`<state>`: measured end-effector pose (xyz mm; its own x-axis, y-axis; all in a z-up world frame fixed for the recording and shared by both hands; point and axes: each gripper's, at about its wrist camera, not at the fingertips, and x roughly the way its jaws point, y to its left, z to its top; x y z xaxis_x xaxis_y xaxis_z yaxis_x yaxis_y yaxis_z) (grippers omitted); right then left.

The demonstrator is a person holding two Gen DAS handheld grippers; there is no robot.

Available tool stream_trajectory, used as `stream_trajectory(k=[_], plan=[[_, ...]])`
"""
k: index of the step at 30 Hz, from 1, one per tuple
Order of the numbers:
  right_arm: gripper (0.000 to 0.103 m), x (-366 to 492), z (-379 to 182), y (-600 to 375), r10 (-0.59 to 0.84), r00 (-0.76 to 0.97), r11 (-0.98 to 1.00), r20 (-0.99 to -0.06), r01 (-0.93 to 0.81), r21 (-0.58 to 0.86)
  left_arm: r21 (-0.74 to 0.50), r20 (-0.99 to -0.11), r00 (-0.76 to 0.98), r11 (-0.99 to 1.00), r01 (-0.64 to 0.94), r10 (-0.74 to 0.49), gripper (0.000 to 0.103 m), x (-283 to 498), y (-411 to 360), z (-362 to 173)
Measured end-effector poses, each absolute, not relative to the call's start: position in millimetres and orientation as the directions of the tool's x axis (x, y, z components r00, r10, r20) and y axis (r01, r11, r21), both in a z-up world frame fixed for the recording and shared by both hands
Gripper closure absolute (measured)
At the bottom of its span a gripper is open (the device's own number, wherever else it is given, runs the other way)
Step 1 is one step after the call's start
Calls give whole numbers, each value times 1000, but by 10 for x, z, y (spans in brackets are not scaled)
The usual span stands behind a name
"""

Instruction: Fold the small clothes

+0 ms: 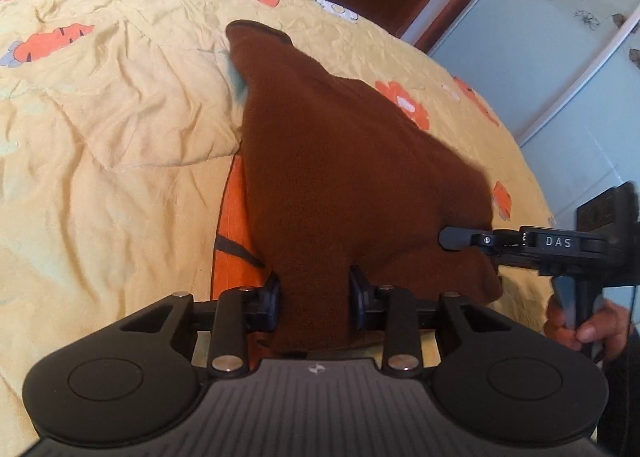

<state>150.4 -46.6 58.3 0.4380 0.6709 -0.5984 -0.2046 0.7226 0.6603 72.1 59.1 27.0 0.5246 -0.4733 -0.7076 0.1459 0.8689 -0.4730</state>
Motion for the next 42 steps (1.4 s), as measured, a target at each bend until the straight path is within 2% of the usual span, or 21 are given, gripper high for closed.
stream_trajectory(k=[2,4,5,9,12,14,16,19,22,24,26,27,28,29,30,31,35,37,40,41,42], plan=[[60,1479,537,-566,709,438,669,-553,-169,724,-482,-706,526,866,133,-474,70,723,608,261],[28,1431,610,-627,701,468,660,-539,-139,738,-484,-704,529,865,132,-475,70,727,616,253],[23,1414,669,-678,694,500,655,-519,-139,742,-481,-703,530,866,137,-474,70,723,622,254],[20,1470,872,-912,656,603,630,-454,-106,770,-471,-707,531,871,139,-468,70,730,601,273],[21,1646,943,-794,650,586,661,-485,-121,741,-465,-708,535,875,138,-460,70,708,583,288],[31,1829,894,-556,648,511,711,-564,-141,689,-462,-709,536,876,137,-458,69,701,580,291],[75,1948,870,-369,618,468,766,-632,-177,618,-465,-708,535,875,138,-460,69,707,584,288],[78,2032,930,-366,637,480,754,-604,-224,617,-477,-704,532,868,135,-470,68,721,605,279],[80,2120,747,-553,605,498,764,-621,-143,630,-477,-702,533,867,142,-473,66,731,591,281],[80,2046,612,-635,640,507,720,-577,-133,682,-465,-702,537,872,150,-467,66,726,572,282],[66,1934,653,-663,647,523,701,-555,-122,703,-468,-705,533,871,148,-469,66,727,589,287],[42,1882,682,-692,657,520,684,-545,-108,722,-478,-707,528,868,133,-470,65,721,620,297],[13,1788,736,-717,662,525,672,-536,-97,735,-487,-710,530,867,108,-464,56,694,667,318],[2,1656,808,-755,654,550,667,-520,-96,739,-487,-705,544,868,96,-456,50,634,723,351],[0,1507,874,-805,646,583,663,-493,-108,741,-482,-691,566,870,103,-450,39,556,776,385],[0,1381,917,-848,662,583,649,-472,-129,750,-477,-683,579,872,108,-445,32,490,823,399],[2,1099,824,-795,707,478,646,-521,-136,751,-563,-667,559,825,56,-493,32,478,1002,273],[10,1098,712,-629,714,420,660,-560,-137,739,-602,-656,549,798,33,-518,33,573,1003,253],[19,1177,637,-433,741,395,636,-543,-154,756,-685,-612,511,728,39,-603,35,753,920,171],[26,1210,639,-385,745,386,634,-544,-154,758,-684,-618,498,728,41,-608,40,797,887,169],[54,1244,632,-342,740,377,642,-556,-153,751,-666,-647,470,745,35,-600,67,847,842,165]])
